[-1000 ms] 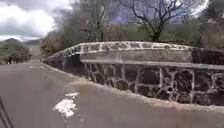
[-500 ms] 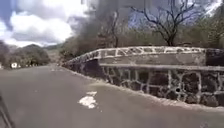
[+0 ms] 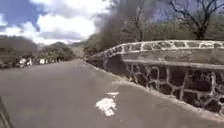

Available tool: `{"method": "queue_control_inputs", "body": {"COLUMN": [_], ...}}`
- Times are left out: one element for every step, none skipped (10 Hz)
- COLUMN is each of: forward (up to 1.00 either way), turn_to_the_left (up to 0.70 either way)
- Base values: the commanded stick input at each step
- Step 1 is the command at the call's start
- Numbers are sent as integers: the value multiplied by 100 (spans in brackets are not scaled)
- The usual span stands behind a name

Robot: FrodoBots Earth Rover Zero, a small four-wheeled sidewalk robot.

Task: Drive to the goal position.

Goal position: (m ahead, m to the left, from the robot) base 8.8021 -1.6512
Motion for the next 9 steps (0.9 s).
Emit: {"method": "queue_control_inputs", "body": {"forward": [70, 70, 70, 70, 70, 70, 70, 70, 70], "turn_to_the_left": [27, 27, 27, 27, 27, 27, 0, 0, 0]}}
